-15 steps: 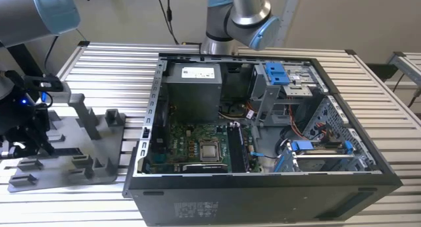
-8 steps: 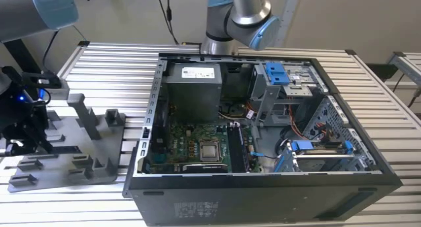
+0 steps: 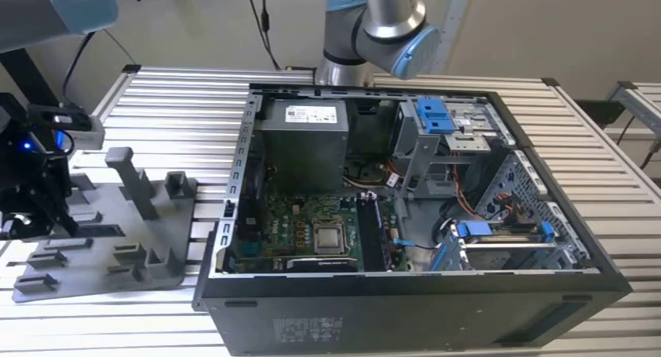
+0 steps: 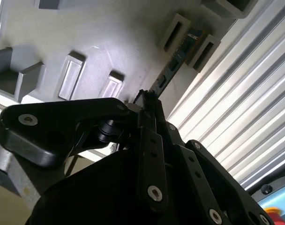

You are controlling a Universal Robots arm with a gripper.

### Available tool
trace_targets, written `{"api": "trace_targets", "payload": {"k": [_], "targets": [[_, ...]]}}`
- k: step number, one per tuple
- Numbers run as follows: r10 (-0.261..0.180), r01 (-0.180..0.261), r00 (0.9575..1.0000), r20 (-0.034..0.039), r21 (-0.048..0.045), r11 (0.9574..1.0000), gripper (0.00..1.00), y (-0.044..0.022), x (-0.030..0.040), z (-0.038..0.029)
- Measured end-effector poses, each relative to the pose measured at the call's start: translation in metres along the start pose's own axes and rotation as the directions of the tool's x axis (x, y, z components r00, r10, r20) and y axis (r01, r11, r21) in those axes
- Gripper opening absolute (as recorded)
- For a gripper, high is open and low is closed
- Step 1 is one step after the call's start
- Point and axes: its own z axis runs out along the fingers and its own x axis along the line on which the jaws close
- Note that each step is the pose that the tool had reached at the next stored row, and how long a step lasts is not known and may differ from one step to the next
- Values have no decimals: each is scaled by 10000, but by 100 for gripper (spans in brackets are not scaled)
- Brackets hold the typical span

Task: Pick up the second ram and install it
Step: 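Pick up the second ram and move it above second insertion slot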

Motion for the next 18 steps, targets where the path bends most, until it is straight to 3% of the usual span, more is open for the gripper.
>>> {"api": "trace_targets", "payload": {"k": [14, 18], "targets": [[4, -4, 10000, 0, 0, 10000, 14, 0, 0, -11], [5, -5, 10000, 0, -1, 10000, 14, 0, -2, -78]]}}
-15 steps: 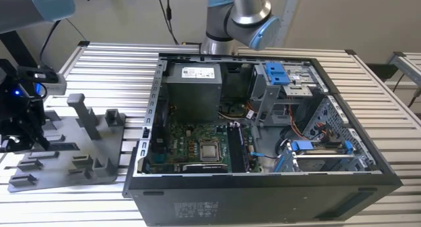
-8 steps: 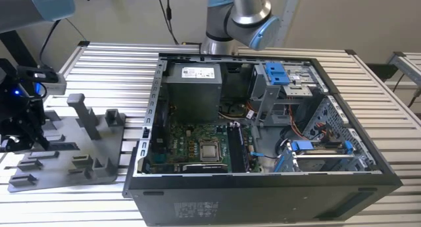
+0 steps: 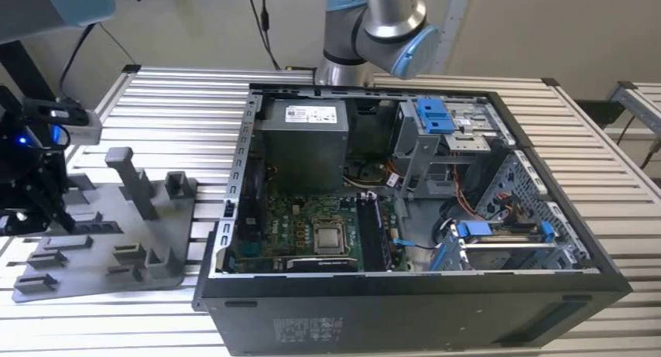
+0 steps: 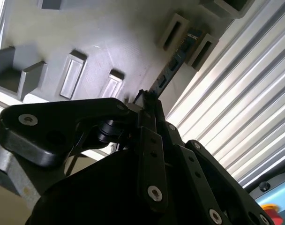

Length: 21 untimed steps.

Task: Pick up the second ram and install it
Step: 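Pick up the second ram and move it above second insertion slot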

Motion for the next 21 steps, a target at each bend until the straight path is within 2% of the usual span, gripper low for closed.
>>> {"api": "trace_targets", "payload": {"k": [7, 21], "targets": [[-1, 1, 10000, 0, 1, 10000, 14, 0, -3, -135], [5, -5, 10000, 0, 1, 10000, 14, -2, -11, -499]]}}
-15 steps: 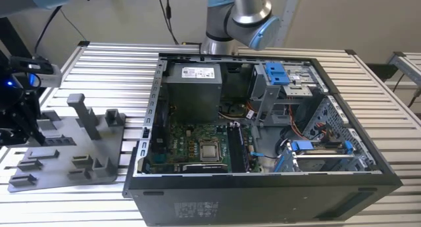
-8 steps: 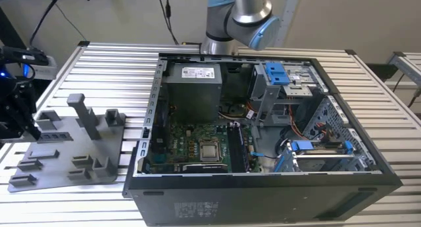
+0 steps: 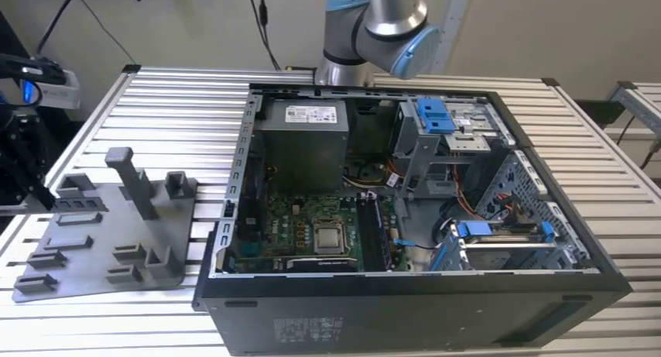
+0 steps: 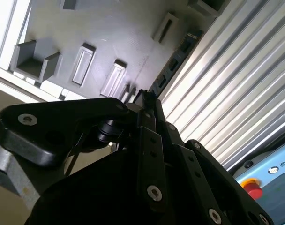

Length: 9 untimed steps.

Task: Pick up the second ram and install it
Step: 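Pick up the second ram and move it above second insertion slot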

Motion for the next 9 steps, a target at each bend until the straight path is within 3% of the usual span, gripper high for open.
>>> {"api": "trace_targets", "payload": {"k": [9], "targets": [[8, -8, 10000, 0, 0, 10000, 14, -1, -5, -239]]}}
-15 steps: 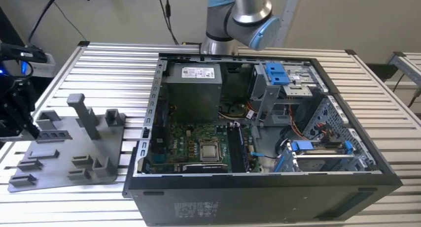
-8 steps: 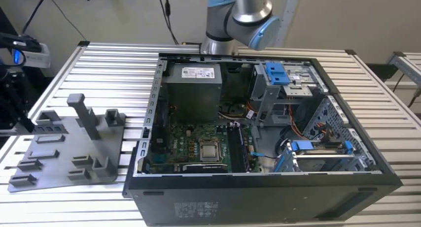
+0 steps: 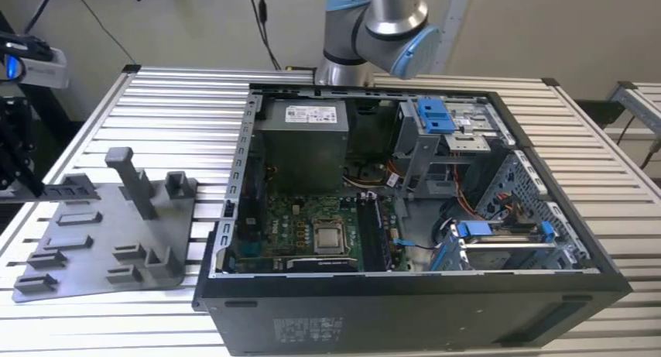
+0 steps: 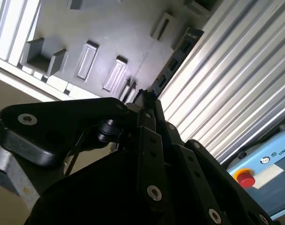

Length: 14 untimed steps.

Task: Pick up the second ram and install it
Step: 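Pick up the second ram and move it above second insertion slot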

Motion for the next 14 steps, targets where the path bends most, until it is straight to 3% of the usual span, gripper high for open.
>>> {"api": "trace_targets", "payload": {"k": [14], "targets": [[4, -4, 10000, 0, 1, 10000, 14, -2, -10, -463]]}}
